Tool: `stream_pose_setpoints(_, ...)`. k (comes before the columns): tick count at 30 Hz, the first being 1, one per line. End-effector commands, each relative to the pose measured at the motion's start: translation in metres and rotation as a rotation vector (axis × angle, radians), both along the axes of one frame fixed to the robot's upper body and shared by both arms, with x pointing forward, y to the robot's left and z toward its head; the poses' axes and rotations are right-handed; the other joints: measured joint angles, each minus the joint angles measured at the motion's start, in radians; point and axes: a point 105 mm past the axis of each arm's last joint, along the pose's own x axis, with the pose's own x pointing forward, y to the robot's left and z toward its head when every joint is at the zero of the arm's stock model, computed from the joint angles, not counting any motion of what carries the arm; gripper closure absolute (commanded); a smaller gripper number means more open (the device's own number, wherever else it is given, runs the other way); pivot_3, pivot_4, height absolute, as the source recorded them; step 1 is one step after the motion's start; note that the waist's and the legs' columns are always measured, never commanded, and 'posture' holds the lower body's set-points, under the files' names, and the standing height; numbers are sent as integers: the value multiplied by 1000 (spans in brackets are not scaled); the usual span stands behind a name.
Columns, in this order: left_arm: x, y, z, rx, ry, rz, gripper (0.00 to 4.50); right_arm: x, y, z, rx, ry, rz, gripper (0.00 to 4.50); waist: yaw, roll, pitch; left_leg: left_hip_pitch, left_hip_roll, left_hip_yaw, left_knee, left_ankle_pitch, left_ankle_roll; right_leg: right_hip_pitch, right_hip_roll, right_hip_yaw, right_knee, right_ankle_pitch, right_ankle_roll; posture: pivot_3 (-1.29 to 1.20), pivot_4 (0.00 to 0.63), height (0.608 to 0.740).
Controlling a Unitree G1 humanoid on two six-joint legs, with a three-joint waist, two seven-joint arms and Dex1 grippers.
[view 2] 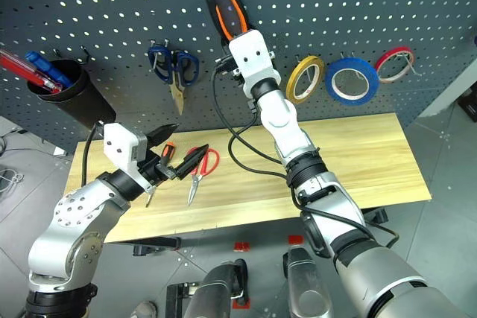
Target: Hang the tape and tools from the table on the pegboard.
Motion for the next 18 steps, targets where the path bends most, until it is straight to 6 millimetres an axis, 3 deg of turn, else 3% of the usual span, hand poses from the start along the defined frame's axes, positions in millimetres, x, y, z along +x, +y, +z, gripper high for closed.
stream_pose_setpoints(1, 2, 3, -4, -24, 5, 42, 0, 8, -10, -28, -8, 156, 9, 866, 1, 0, 0, 0, 0, 0, 0, 0, 0, 0, 0, 0, 0, 0, 0, -212, 358, 740)
stream_pose_setpoints(4, 5, 8, -12, -30, 33, 88, 0, 4, -11, -34, -19, 200, 40, 34, 3, 0, 0, -1, 0, 0, 0, 0, 0, -1, 0, 0, 0, 0, 0, -222, 358, 740)
stream_pose_setpoints(9, 8, 15, -30, -10, 107, 166, 0, -12, -11, -46, -86, 290, 158, 34, 3, 0, 2, -3, 0, 0, -1, 0, 0, -3, 0, 0, -1, 0, 0, -231, 360, 740)
stream_pose_setpoints(12, 12, 22, -51, 44, 222, 265, 0, -25, -13, -56, -102, 362, 236, 34, 4, 0, 2, -3, 0, 0, -1, 0, 0, -3, 0, 0, -1, 0, 0, -235, 364, 740)
stream_pose_setpoints(15, 13, 26, -71, 91, 329, 336, 0, -50, -12, -69, -152, 443, 367, 34, 8, -1, 4, -3, 0, 0, -2, 0, 1, -3, 0, 0, -2, 0, 0, -242, 373, 740)
stream_pose_setpoints(18, 12, 28, -92, 124, 427, 389, 0, -88, -6, -77, -239, 511, 549, 34, 14, -1, 10, -4, -1, 0, -1, -1, 1, -3, 0, 1, -2, 0, 0, -250, 379, 740)
